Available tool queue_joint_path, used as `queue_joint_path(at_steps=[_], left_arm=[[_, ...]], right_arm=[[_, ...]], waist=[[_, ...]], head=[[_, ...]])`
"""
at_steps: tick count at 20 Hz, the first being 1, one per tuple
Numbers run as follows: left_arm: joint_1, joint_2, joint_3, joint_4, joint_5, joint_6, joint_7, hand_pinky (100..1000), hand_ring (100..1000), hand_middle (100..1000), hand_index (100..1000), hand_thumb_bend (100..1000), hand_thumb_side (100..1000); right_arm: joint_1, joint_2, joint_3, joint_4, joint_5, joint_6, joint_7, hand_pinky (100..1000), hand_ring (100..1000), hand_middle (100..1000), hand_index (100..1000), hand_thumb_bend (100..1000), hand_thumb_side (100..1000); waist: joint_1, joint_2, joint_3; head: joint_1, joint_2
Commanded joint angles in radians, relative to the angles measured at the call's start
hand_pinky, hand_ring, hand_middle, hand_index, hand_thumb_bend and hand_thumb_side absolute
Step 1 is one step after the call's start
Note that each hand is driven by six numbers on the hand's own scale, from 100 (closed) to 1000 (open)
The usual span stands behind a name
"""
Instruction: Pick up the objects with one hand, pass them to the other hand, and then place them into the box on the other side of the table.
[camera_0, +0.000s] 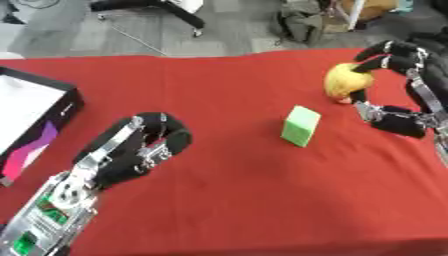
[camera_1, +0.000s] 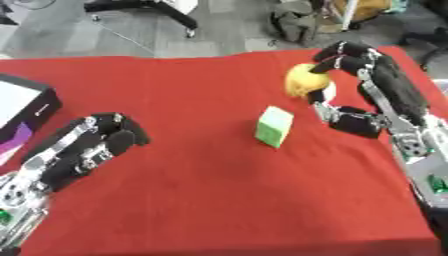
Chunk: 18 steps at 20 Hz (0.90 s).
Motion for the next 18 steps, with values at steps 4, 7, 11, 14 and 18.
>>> queue_joint_path(at_steps=[4, 7, 11, 14, 18], left_arm=[[-0.062, 0.037, -0.036, -0.012, 0.016, 0.05, -0.031, 880, 669, 507, 627, 588, 688], [-0.085, 0.03, -0.057, -0.021, 0.031, 0.059, -0.055, 881, 671, 508, 633, 594, 685], [-0.108, 0.023, -0.083, -0.023, 0.075, 0.038, -0.099, 887, 674, 511, 635, 626, 656], [-0.126, 0.022, -0.103, -0.023, 0.131, 0.003, -0.15, 893, 678, 514, 637, 644, 632], [-0.136, 0.014, -0.118, -0.023, 0.253, -0.048, -0.181, 901, 682, 521, 636, 653, 605]], right_arm=[[-0.085, 0.058, 0.112, -0.17, -0.143, -0.049, 0.086, 770, 715, 655, 364, 100, 100], [-0.121, 0.083, 0.16, -0.174, -0.196, -0.088, 0.151, 769, 716, 659, 364, 100, 100], [-0.154, 0.104, 0.197, -0.175, -0.251, -0.113, 0.214, 772, 715, 660, 365, 100, 100], [-0.173, 0.115, 0.215, -0.175, -0.291, -0.125, 0.245, 771, 712, 661, 365, 100, 100], [-0.181, 0.123, 0.222, -0.175, -0.328, -0.137, 0.269, 772, 710, 659, 365, 100, 100]], waist=[[0.001, -0.017, 0.0], [0.001, -0.016, 0.004], [0.001, -0.014, 0.008], [0.001, -0.013, 0.011], [0.0, -0.011, 0.012]], head=[[0.016, -0.002], [0.02, -0.002], [0.016, -0.002], [0.01, -0.002], [0.003, -0.002]])
